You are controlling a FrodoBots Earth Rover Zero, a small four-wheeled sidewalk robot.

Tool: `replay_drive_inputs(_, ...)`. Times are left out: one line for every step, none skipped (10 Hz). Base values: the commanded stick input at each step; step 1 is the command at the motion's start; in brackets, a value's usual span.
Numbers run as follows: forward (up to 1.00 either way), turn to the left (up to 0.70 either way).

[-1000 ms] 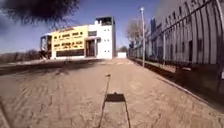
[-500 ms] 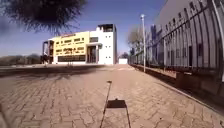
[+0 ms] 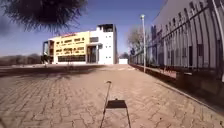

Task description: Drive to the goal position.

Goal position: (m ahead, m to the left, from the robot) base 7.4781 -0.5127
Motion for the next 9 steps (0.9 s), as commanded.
replay_drive_inputs(1.00,0.00)
replay_drive_inputs(1.00,0.00)
replay_drive_inputs(1.00,0.00)
replay_drive_inputs(1.00,0.00)
replay_drive_inputs(1.00,0.00)
replay_drive_inputs(1.00,0.00)
replay_drive_inputs(1.00,0.00)
replay_drive_inputs(1.00,0.00)
replay_drive_inputs(1.00,0.00)
